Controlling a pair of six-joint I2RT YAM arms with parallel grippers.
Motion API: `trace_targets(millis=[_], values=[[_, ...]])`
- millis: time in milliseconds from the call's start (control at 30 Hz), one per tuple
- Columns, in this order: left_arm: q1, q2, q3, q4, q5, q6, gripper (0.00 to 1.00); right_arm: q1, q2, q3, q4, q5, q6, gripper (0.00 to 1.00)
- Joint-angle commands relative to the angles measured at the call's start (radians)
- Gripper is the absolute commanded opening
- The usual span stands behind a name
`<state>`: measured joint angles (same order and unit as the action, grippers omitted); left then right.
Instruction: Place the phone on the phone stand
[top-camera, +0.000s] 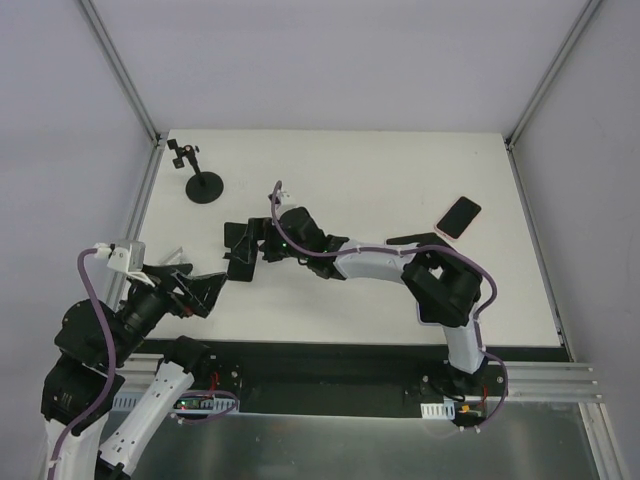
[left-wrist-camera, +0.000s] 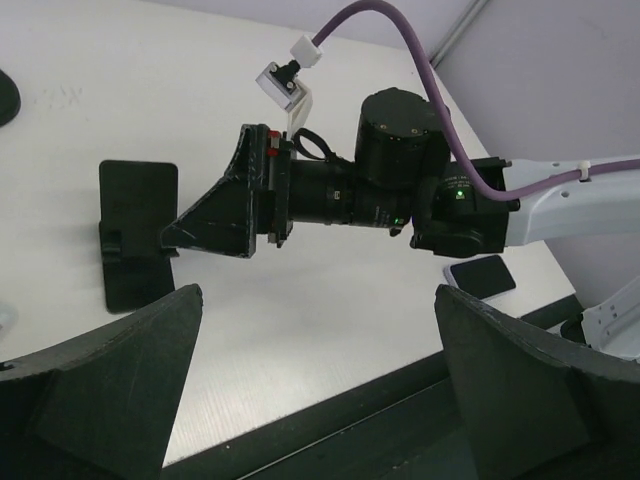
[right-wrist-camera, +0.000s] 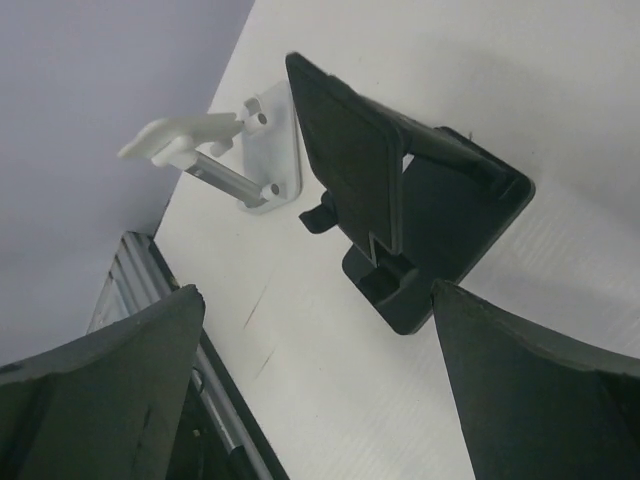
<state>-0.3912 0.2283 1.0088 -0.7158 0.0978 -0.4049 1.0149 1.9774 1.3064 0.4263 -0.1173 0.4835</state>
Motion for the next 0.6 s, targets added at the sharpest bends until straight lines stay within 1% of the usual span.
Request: trace_targets(millis=[0, 33, 67, 100, 133, 167, 200, 333, 367, 433, 467, 500, 533, 567], values=[[0.003, -0.009, -0.012, -0.069, 0.009, -0.073, 0.99, 0.097, 0.027, 0.079, 0.039, 0.194, 0.01, 0.99], [0.003, -0.012, -0.012, -0.077, 0.016, -0.084, 0.98, 0.12, 0.037, 0.121, -0.012, 0.296, 0.018, 0.98], [0.003, -0.015, -0.01, -0.083, 0.023, -0.097, 0.98, 0.128, 0.044, 0.132, -0.124, 0.356, 0.042, 0.96], [0.003, -0.018, -0.003, -0.091, 0.022, -0.122, 0.98, 0.134, 0.046, 0.133, -0.144, 0.398, 0.099, 0.96], [0.003, -0.018, 0.005, -0.123, 0.016, -0.139, 0.97, 0.139, 0.046, 0.096, -0.124, 0.418, 0.11, 0.96], [0.003, -0.015, 0.013, -0.143, 0.008, -0.159, 0.96, 0.143, 0.047, 0.082, -0.068, 0.419, 0.124, 0.96], [0.003, -0.012, 0.031, -0.169, -0.012, -0.199, 0.96, 0.149, 0.051, 0.074, -0.06, 0.424, 0.136, 0.96], [0.003, 0.031, 0.062, -0.305, -0.047, -0.245, 0.97, 0.163, 0.089, 0.083, -0.061, 0.4, 0.148, 0.96], [0.003, 0.069, 0.071, -0.383, -0.058, -0.25, 0.97, 0.163, 0.089, 0.067, -0.046, 0.4, 0.145, 0.96], [0.003, 0.106, 0.093, -0.447, -0.07, -0.267, 0.95, 0.157, 0.092, 0.048, -0.014, 0.395, 0.132, 0.96], [0.003, 0.126, 0.093, -0.48, -0.066, -0.27, 0.93, 0.152, 0.097, 0.042, 0.03, 0.386, 0.13, 0.99], [0.003, 0.131, 0.094, -0.493, -0.055, -0.273, 0.91, 0.14, 0.104, 0.037, 0.046, 0.374, 0.133, 0.99], [0.003, 0.131, 0.093, -0.499, -0.046, -0.279, 0.9, 0.134, 0.121, 0.037, 0.067, 0.343, 0.141, 0.95], [0.005, 0.114, 0.09, -0.502, -0.047, -0.3, 0.9, 0.128, 0.129, 0.037, 0.13, 0.325, 0.135, 0.91]])
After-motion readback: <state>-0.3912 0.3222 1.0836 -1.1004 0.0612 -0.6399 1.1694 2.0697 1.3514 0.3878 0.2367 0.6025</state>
